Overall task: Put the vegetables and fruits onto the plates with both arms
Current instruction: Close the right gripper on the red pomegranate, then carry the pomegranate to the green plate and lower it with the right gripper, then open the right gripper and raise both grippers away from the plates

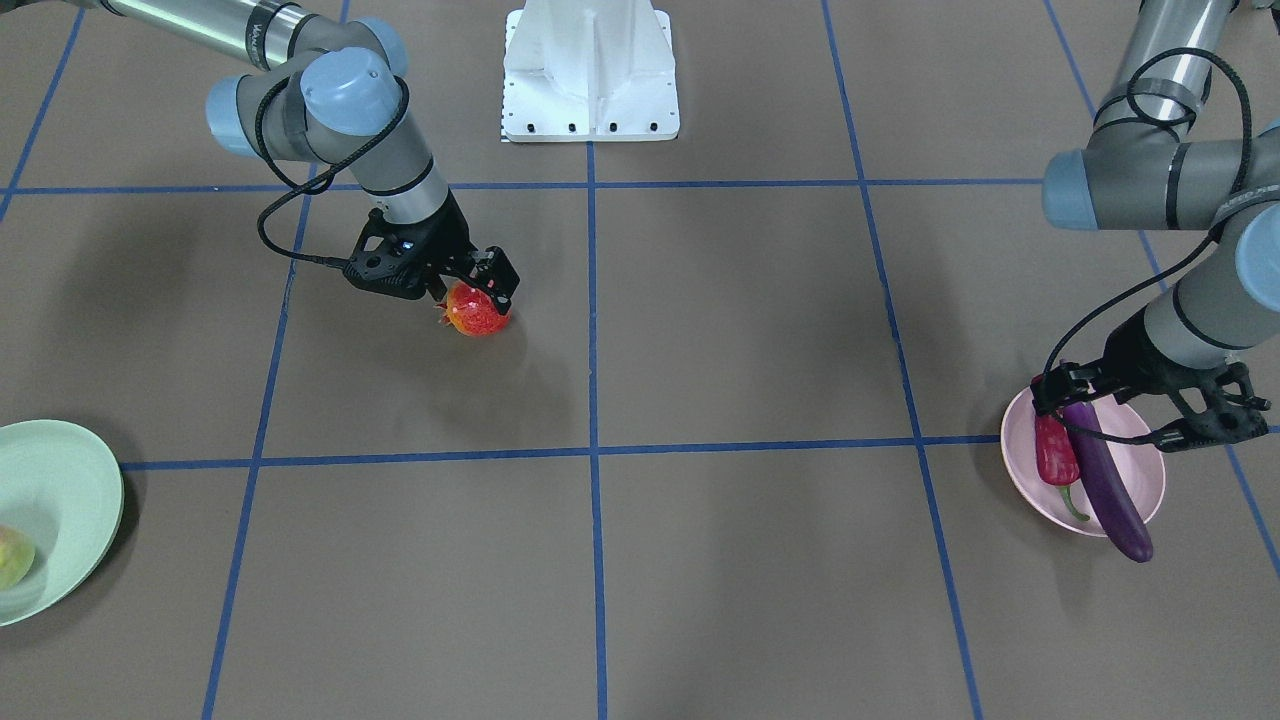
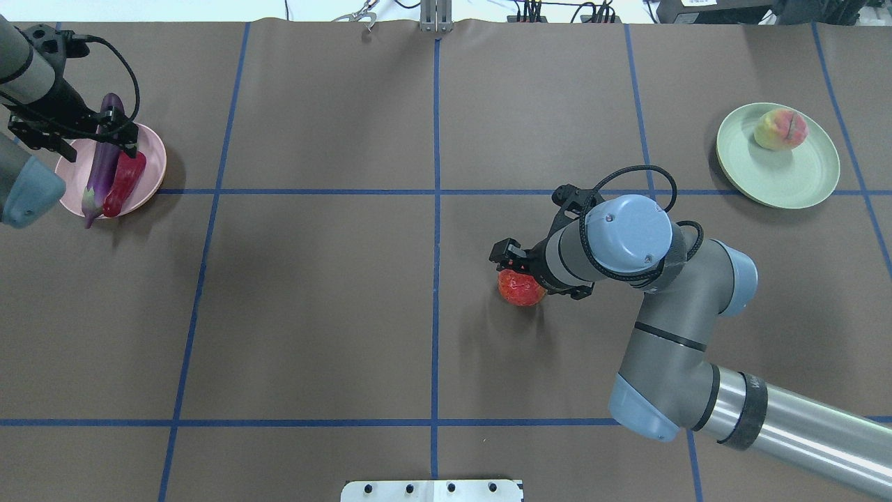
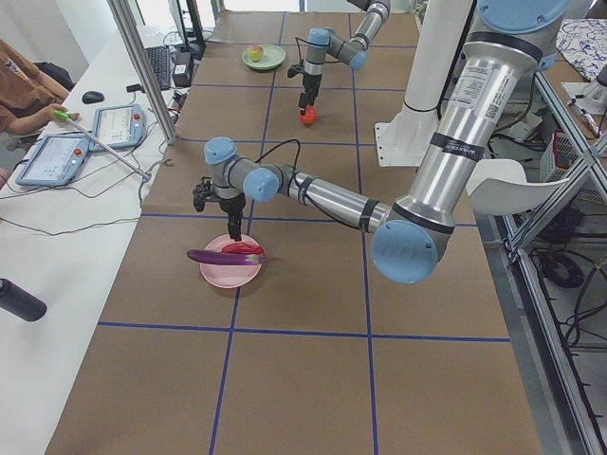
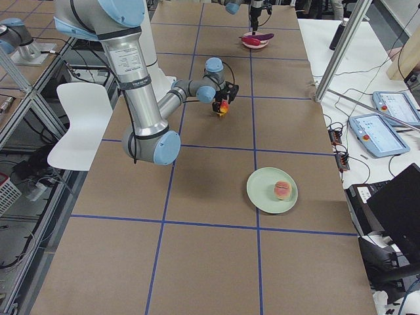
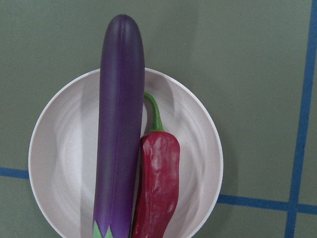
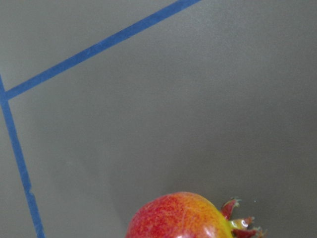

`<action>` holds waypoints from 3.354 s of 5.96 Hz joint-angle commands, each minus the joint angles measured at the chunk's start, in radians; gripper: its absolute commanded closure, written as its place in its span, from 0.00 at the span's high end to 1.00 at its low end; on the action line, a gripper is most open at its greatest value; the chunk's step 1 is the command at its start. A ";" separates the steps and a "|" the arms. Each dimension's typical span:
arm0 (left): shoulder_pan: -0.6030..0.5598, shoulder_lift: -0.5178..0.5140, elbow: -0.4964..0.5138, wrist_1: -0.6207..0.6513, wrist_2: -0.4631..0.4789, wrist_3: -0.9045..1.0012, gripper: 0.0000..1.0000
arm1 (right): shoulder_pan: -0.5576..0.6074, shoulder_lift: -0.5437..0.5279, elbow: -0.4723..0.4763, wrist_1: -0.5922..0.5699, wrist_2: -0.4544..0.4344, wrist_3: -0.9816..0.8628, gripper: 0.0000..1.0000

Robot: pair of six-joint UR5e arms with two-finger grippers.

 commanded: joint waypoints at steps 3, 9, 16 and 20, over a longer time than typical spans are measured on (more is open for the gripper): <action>0.000 0.011 -0.020 0.002 -0.001 -0.002 1.00 | -0.016 -0.001 0.027 0.001 -0.035 0.015 0.00; 0.000 0.009 -0.032 0.002 -0.001 -0.020 1.00 | 0.527 0.022 -0.229 -0.054 0.192 -0.446 0.00; 0.000 0.012 -0.107 0.011 0.004 -0.079 1.00 | 0.628 -0.115 -0.359 -0.049 0.330 -0.586 0.24; -0.018 0.009 -0.171 0.003 0.011 -0.146 1.00 | 0.697 -0.145 -0.356 -0.049 0.423 -0.807 1.00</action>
